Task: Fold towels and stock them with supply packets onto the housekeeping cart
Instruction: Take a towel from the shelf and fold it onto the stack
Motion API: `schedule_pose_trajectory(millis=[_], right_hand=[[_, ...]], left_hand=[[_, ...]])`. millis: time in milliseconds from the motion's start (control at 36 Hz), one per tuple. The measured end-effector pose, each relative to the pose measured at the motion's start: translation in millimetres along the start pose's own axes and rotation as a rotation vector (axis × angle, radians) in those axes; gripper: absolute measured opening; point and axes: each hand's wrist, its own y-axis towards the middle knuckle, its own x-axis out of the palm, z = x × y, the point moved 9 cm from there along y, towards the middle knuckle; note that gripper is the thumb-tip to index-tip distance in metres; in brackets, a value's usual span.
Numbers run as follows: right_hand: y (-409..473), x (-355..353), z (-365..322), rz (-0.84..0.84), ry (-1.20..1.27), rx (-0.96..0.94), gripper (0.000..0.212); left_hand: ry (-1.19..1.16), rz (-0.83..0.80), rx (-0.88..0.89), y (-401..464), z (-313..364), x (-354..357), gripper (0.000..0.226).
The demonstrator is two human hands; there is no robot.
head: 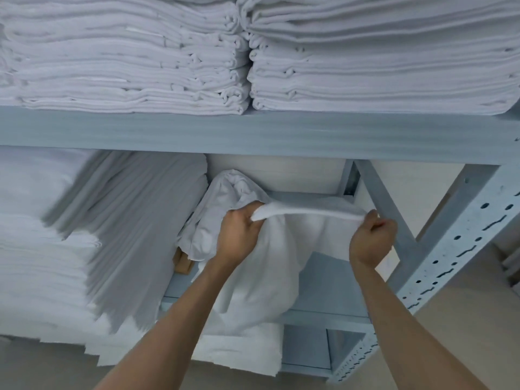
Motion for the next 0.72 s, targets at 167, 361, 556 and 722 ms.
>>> schedule_pose_trajectory(millis=[167, 361, 556, 722], right_hand=[[-27.2, 38.2, -25.4, -0.397, -0.208, -0.581, 0.034], [-18.5, 69.8, -8.5, -0.608, -0.518, -0.603, 0.047], [-24.8, 84.4, -14.9, -0.698, -0.433, -0.395, 0.026], [-46.7, 46.3, -53.9, -0.440, -0.281, -0.407, 0.031]], left_hand=[[0.151, 0.085, -0.038, 10.9, -6.5, -23.6, 0.020], [0.270, 0.006, 0.011, -1.6, 3.3, -25.9, 0.023], [0.246, 0.039, -0.010, -20.2, -4.6, -50.0, 0.016], [0.192, 0.017, 0.001, -38.6, -10.6, -74.3, 0.021]])
